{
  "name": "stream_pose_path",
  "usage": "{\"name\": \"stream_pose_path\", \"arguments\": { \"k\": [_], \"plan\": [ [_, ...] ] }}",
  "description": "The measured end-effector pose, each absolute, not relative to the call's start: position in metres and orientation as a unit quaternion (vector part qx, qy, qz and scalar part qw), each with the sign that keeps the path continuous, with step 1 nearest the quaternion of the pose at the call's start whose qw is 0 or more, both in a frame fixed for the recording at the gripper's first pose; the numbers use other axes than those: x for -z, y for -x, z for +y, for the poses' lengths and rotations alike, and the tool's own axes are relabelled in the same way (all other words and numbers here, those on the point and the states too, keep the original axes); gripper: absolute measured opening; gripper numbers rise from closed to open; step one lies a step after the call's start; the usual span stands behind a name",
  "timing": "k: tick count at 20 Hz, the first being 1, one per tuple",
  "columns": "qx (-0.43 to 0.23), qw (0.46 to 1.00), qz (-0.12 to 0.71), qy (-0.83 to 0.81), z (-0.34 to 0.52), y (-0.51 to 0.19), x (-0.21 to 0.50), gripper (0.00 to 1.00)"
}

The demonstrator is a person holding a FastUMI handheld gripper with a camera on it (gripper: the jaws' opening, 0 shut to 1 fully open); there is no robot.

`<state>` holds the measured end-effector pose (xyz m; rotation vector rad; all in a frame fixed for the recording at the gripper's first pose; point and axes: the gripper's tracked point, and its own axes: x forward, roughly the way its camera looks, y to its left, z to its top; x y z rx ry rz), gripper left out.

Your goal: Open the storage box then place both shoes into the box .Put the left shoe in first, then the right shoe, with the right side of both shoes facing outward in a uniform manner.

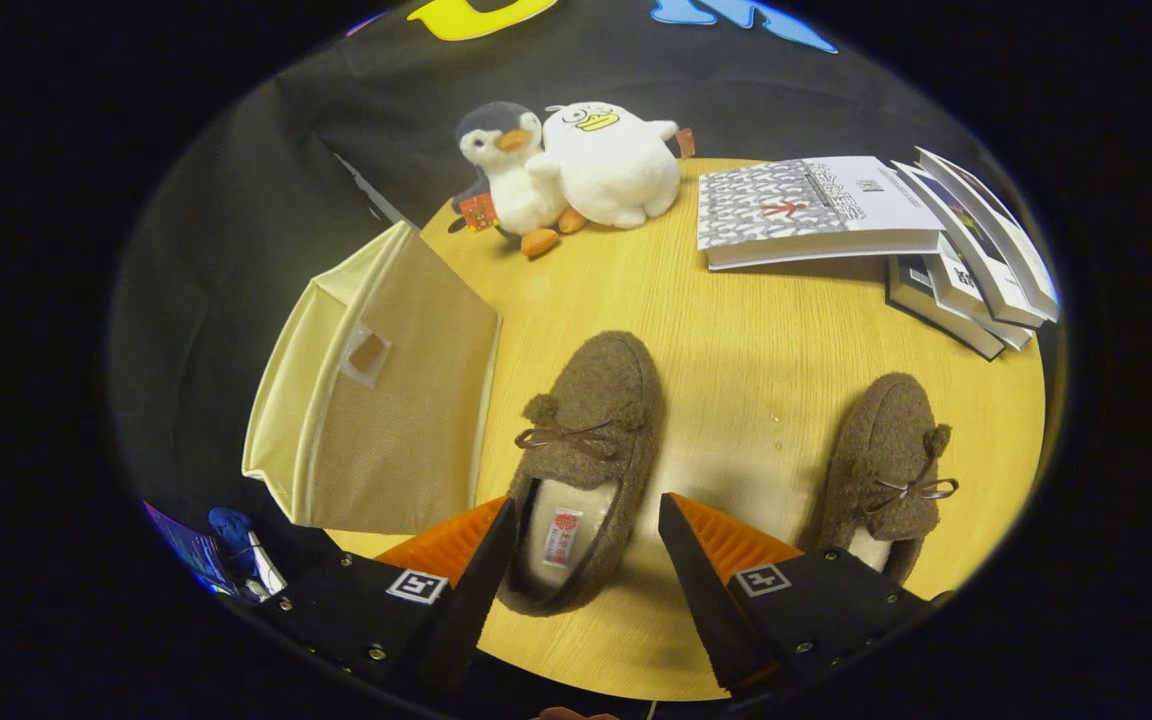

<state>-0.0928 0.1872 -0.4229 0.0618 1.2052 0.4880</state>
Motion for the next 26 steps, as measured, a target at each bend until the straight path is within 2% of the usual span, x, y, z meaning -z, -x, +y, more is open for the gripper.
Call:
{"name": "stream_pose_path", "arguments": {
  "k": [5, 6, 7, 8, 10, 11, 12, 13, 16, 21, 26],
  "plan": [
    [-0.189, 0.786, 0.589, -0.002, 0.182, 0.083, 0.458, 0.88],
    [-0.183, 0.785, 0.592, 0.004, 0.184, 0.080, 0.466, 0.86],
    [-0.173, 0.782, 0.599, 0.012, 0.183, 0.080, 0.473, 0.79],
    [-0.168, 0.779, 0.604, 0.013, 0.185, 0.081, 0.479, 0.67],
    [-0.172, 0.775, 0.609, 0.000, 0.191, 0.080, 0.479, 0.15],
    [-0.183, 0.773, 0.608, -0.004, 0.194, 0.080, 0.480, 0.06],
    [-0.192, 0.772, 0.606, -0.013, 0.196, 0.079, 0.474, 0.06],
    [-0.196, 0.770, 0.607, -0.029, 0.198, 0.076, 0.472, 0.00],
    [-0.208, 0.775, 0.596, -0.029, 0.199, 0.068, 0.441, 0.00],
    [-0.240, 0.802, 0.543, -0.064, 0.228, 0.037, 0.344, 0.00],
    [-0.299, 0.815, 0.492, -0.069, 0.285, 0.025, 0.260, 0.00]
  ]
}}
